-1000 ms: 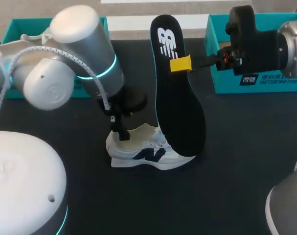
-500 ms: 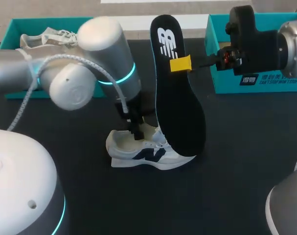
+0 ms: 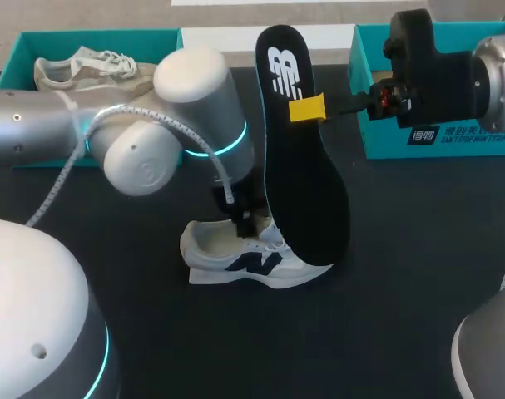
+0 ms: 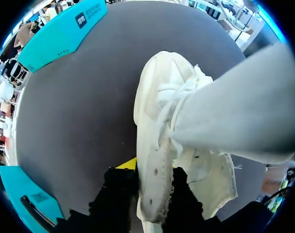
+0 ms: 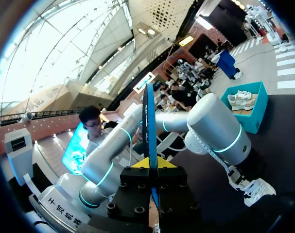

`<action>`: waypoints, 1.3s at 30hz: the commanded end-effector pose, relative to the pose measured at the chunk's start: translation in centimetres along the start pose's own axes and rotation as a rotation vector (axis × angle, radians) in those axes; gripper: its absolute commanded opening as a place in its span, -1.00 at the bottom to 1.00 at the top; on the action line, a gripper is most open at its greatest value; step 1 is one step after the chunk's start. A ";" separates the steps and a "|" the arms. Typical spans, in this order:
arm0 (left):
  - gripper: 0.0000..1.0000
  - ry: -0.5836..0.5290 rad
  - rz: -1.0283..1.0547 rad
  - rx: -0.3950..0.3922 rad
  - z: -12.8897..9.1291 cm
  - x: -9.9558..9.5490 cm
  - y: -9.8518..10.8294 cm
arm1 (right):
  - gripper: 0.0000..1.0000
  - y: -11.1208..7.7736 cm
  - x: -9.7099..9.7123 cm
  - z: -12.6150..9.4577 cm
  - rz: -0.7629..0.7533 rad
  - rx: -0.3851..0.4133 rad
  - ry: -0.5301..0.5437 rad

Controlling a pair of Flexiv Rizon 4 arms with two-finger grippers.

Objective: Take the shoe out of the shoebox, open the shoe tongue, remove and reinsert the insole, then place the shoe into the shoebox

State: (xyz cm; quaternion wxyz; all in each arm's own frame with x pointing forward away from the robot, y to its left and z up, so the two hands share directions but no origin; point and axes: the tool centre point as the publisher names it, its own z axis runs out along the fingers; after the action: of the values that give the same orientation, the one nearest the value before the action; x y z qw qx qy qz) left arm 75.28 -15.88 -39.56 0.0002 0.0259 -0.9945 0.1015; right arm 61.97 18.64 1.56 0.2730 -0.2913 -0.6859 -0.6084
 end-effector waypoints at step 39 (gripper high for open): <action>-1.00 0.754 1.411 -0.339 -8.4 1.5 -0.5 | -1.00 0.3 -0.2 0.5 0.002 0.005 -0.001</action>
State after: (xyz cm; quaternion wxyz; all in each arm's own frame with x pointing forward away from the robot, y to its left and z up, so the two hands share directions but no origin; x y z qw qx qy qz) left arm 73.46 -14.01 -31.51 0.2201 -0.4609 -0.8597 0.0092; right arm 61.98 18.64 1.56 0.2730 -0.2914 -0.6859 -0.6084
